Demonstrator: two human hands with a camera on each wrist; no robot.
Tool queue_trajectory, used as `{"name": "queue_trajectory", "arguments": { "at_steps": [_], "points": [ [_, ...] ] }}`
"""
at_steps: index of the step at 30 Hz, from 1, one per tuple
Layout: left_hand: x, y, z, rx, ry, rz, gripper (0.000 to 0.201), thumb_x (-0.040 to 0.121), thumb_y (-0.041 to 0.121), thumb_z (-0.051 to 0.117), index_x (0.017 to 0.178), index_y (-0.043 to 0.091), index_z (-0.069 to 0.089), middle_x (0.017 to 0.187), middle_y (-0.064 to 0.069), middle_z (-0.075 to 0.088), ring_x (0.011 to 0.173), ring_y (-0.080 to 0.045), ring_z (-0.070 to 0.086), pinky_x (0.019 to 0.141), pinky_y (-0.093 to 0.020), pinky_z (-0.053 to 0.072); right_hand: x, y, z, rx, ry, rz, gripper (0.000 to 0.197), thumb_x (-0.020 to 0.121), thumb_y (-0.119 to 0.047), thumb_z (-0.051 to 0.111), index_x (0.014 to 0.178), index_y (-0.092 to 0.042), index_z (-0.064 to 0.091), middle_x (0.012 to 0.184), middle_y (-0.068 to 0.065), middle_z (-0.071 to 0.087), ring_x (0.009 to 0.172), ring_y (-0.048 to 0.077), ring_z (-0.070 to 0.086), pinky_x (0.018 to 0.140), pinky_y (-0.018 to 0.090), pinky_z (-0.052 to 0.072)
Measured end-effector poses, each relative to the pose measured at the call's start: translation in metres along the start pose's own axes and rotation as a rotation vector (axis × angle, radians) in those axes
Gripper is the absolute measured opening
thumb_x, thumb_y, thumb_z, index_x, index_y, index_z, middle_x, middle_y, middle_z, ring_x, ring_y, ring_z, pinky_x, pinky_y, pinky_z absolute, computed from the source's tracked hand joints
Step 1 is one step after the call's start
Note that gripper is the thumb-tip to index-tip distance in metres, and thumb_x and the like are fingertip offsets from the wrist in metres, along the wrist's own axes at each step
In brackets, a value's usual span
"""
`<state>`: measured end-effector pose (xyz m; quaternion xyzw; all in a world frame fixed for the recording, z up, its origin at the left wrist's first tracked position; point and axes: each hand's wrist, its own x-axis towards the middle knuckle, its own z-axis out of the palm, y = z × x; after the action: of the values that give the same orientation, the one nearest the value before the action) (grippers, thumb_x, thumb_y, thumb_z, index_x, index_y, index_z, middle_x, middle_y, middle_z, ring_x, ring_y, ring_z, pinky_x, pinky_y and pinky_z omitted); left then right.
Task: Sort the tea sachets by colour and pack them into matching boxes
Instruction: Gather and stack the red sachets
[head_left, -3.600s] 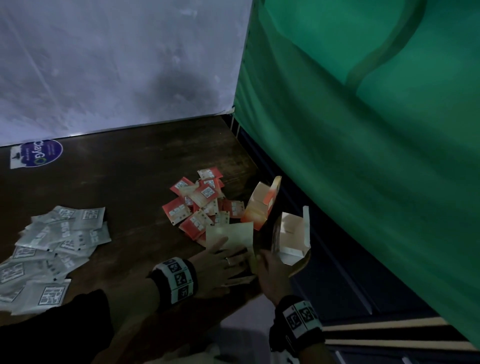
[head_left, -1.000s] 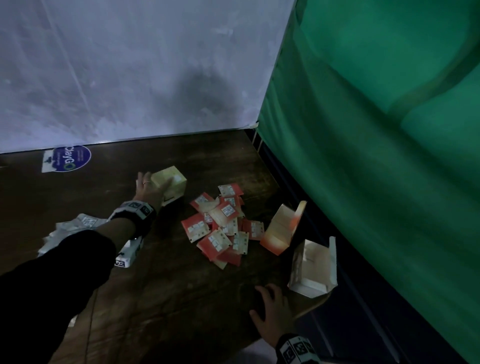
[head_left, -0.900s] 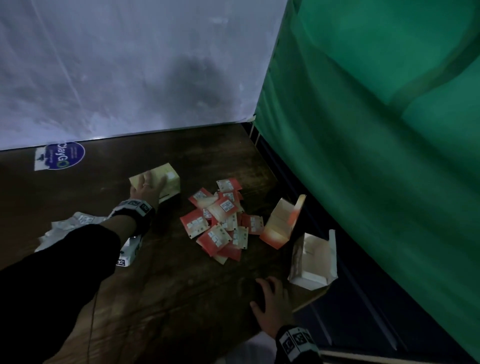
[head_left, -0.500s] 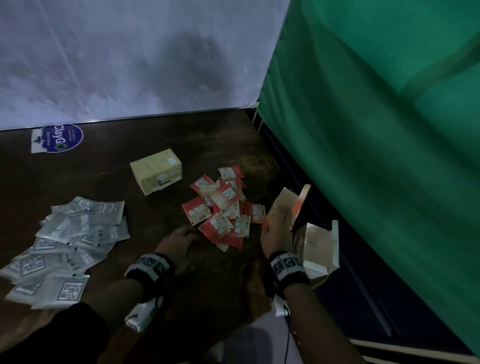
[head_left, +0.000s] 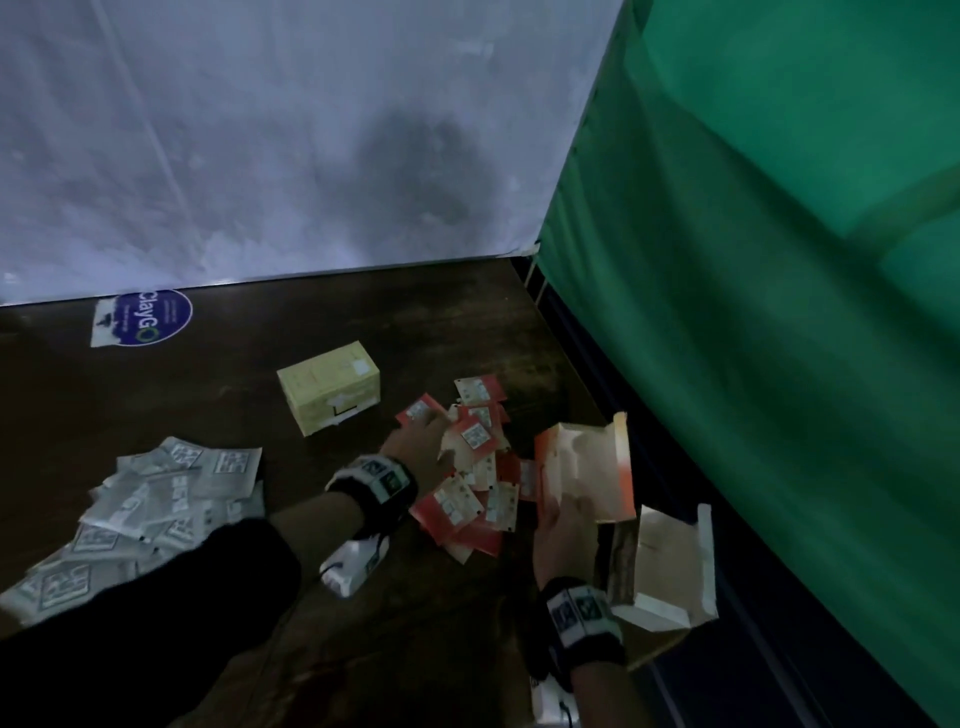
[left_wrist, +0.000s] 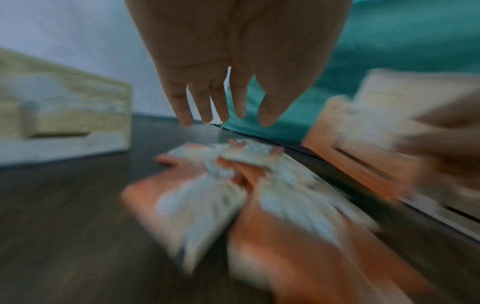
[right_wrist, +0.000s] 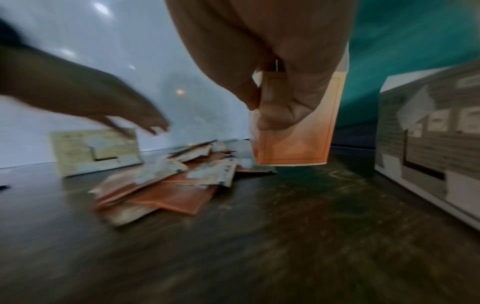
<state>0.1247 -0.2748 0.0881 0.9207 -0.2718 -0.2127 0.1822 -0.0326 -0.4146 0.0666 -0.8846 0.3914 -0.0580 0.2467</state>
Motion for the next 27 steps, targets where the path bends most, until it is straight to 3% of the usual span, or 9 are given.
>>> {"name": "queue_trajectory", "arguments": {
  "at_steps": [3,7,10,13,17,20,24,27],
  "points": [
    [0.050,0.006,-0.007,0.050,0.000,0.023,0.067,0.089,0.050,0.047,0.146,0.024,0.022,0.154,-0.005,0.017,0.139,-0.027,0.025,0.109,-0.046,0.032,-0.016,0.008,-0.001,0.013,-0.018,-0.018,0.023,0.100,-0.014,0.041,0.113,-0.002,0.055,0.122,0.014,0.052,0.109,0.030,0.057,0.089,0.034,0.047],
    [0.097,0.018,-0.002,0.110,-0.104,0.090,0.085,0.079,0.063,0.055,0.147,0.039,0.008,0.158,0.001,-0.002,0.144,-0.034,0.003,0.112,-0.058,0.017,-0.023,0.018,-0.003,-0.060,-0.090,0.008,0.029,0.101,-0.015,0.036,0.123,-0.005,0.051,0.132,0.010,0.046,0.117,0.027,0.052,0.097,0.030,0.042],
    [0.116,0.021,0.014,0.193,-0.205,0.150,0.087,0.076,0.068,0.055,0.143,0.053,0.002,0.157,0.006,-0.016,0.142,-0.041,-0.012,0.107,-0.070,0.004,-0.020,0.024,-0.003,-0.077,-0.109,0.050,0.028,0.101,-0.014,0.036,0.123,-0.006,0.052,0.132,0.009,0.047,0.117,0.024,0.052,0.098,0.029,0.044],
    [0.127,0.012,0.035,0.341,-0.321,0.178,0.080,0.080,0.071,0.047,0.140,0.058,-0.004,0.156,0.006,-0.021,0.139,-0.044,-0.018,0.103,-0.076,0.005,-0.014,0.021,-0.010,-0.092,-0.084,0.043,0.028,0.100,-0.012,0.039,0.123,-0.004,0.052,0.131,0.011,0.047,0.116,0.026,0.053,0.095,0.029,0.045],
    [0.105,0.016,0.038,0.417,-0.381,0.215,0.081,0.081,0.071,0.044,0.147,0.046,0.004,0.157,0.006,-0.016,0.141,-0.041,-0.016,0.107,-0.071,0.008,0.000,0.013,-0.025,-0.103,-0.032,0.044,0.026,0.101,-0.014,0.037,0.117,-0.006,0.055,0.129,0.009,0.045,0.110,0.025,0.050,0.085,0.026,0.040],
    [0.071,0.011,0.045,0.465,-0.367,0.271,0.078,0.083,0.071,0.036,0.147,0.044,0.000,0.158,0.006,-0.014,0.142,-0.038,-0.015,0.111,-0.065,0.009,0.020,0.009,-0.029,-0.105,-0.028,0.038,0.020,0.097,-0.007,0.041,0.108,-0.003,0.057,0.128,0.012,0.045,0.102,0.031,0.055,0.084,0.033,0.046],
    [0.029,-0.005,0.065,0.484,-0.354,0.295,0.079,0.081,0.072,0.036,0.146,0.044,0.000,0.158,0.006,-0.012,0.142,-0.038,-0.015,0.111,-0.065,0.009,0.048,-0.001,-0.024,-0.153,-0.105,0.007,0.026,0.091,0.001,0.043,0.113,0.001,0.057,0.137,0.016,0.041,0.110,0.036,0.054,0.087,0.036,0.045],
    [0.002,-0.009,0.070,0.491,-0.352,0.265,0.076,0.082,0.070,0.037,0.146,0.043,0.004,0.158,0.005,-0.007,0.143,-0.037,-0.010,0.111,-0.062,0.011,0.056,-0.008,-0.019,-0.169,-0.224,-0.032,0.036,0.094,-0.003,0.040,0.128,-0.006,0.053,0.144,0.011,0.037,0.121,0.032,0.048,0.099,0.036,0.040]
  ]
}}
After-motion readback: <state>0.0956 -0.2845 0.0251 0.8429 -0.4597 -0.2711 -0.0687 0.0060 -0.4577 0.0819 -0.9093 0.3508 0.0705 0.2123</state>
